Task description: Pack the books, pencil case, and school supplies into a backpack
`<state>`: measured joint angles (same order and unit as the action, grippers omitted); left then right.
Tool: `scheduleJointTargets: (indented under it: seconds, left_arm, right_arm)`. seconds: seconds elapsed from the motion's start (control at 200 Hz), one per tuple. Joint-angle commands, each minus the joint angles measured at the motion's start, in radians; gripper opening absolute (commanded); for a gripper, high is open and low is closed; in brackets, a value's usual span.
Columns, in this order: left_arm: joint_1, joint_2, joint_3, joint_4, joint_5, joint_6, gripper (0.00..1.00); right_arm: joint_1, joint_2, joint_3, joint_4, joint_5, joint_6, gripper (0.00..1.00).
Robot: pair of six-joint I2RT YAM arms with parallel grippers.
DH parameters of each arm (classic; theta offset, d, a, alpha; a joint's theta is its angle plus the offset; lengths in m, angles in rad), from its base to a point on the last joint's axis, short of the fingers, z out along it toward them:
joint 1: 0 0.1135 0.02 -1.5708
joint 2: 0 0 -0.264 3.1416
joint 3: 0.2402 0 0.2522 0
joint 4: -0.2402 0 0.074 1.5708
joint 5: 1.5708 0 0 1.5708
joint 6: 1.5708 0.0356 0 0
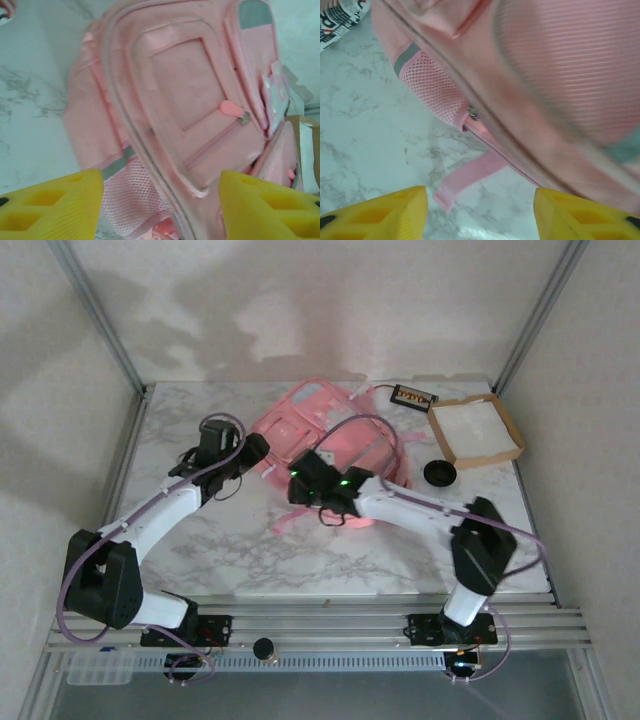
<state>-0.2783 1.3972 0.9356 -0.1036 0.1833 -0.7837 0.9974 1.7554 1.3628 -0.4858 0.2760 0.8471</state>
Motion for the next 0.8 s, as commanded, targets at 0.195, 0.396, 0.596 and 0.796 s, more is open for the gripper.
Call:
scheduleJointTargets:
  seconds: [0.195, 0.396, 0.596, 0.796]
  left_arm:
    - [0.022, -0.083, -0.1, 0.1, 0.004, -0.063, 0.63]
    - [0.022, -0.069, -0.106, 0.097, 0.009, -0.064, 0.63]
    - [0.016, -0.076, -0.138, 0.135, 0.04, -0.082, 0.63]
    - [-0.064, -0.186, -0.154, 0.184, 0.035, -0.14, 0.66]
  right_arm:
    - [0.033, 0.219, 0.163, 0.021, 0.149, 0.12, 0.5]
    - [-0.052, 0.224, 0.137, 0.028, 0.199, 0.081, 0.46]
    - [-0.129, 0.169, 0.06, 0.001, 0.154, -0.009, 0.48]
    - [-0.136, 0.121, 0.038, -0.019, 0.182, 0.064, 0.5]
